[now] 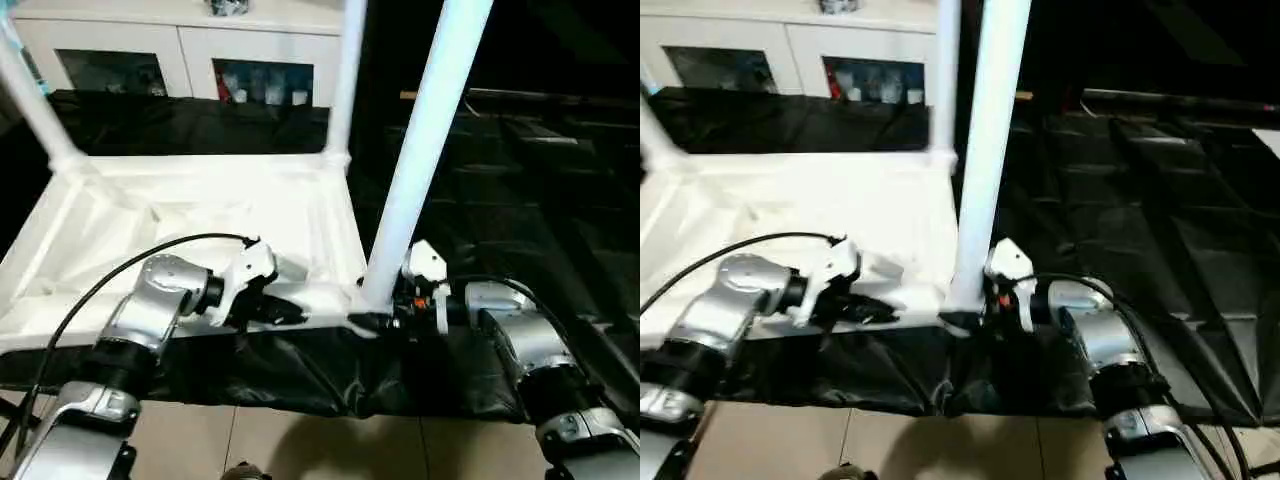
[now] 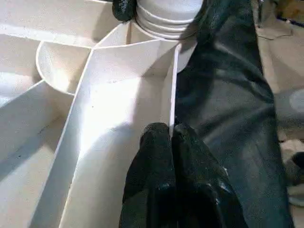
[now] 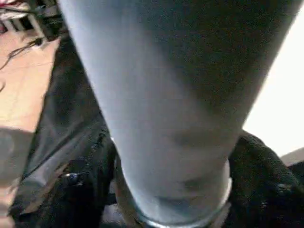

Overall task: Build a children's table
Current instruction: Rotate leg to tighten

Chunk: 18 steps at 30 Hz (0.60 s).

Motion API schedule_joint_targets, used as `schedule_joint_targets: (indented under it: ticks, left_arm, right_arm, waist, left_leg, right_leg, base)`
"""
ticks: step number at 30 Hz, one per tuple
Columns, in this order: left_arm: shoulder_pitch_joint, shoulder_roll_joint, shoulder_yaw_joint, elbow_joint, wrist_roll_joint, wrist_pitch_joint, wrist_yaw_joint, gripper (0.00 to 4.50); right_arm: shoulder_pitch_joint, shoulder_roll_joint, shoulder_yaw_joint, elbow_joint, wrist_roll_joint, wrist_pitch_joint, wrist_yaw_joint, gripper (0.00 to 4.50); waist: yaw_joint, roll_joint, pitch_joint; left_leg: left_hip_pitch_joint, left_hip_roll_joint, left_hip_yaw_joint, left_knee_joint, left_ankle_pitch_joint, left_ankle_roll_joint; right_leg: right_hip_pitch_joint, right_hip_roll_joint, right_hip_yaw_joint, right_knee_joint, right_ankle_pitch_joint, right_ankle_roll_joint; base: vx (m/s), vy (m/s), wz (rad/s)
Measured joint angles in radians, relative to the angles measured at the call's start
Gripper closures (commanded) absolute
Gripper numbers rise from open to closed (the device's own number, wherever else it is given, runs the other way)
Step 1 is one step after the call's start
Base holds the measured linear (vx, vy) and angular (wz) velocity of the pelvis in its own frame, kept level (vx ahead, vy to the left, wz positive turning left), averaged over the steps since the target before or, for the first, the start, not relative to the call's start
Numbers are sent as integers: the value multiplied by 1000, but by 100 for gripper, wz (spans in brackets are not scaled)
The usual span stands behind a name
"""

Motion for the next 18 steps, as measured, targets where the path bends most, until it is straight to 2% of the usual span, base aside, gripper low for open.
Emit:
schedule_joint_targets:
  ticks: [2, 9, 11, 18]
  left_arm:
    - [0, 2, 0, 0, 0, -1, -8, 450]
    - [4, 2, 3, 1, 2, -15, 27, 450]
    - [4, -6, 6, 5, 7, -20, 64, 450]
    - [-4, -128, 41, 31, 62, -12, 313, 450]
  right_arm:
    - [0, -1, 0, -2, -1, 1, 8, 167]
    - [0, 21, -13, 13, -15, -11, -37, 180]
    - [-1, 40, -21, 31, -21, -24, -101, 181]
    - [-55, 162, -121, 164, -67, -54, -524, 183]
  waist:
    - [1, 0, 0]
    - [1, -1, 0]
    - [0, -1, -1]
    - [-22, -2, -1]
  left_leg:
    - [0, 0, 0, 0, 0, 0]
    - [1, 0, 0, 1, 0, 0]
    - [2, 1, 0, 1, 1, -1]
    - [8, 0, 0, 2, 2, -3]
  right_leg:
    - [0, 0, 0, 0, 0, 0]
    - [0, 0, 0, 2, 0, 0]
    - [1, 0, 0, 3, 0, 0]
    - [5, 0, 2, 3, 1, -1]
  base:
    - [0, 0, 0]
    - [0, 0, 0]
    - [0, 0, 0]
    - [0, 0, 0]
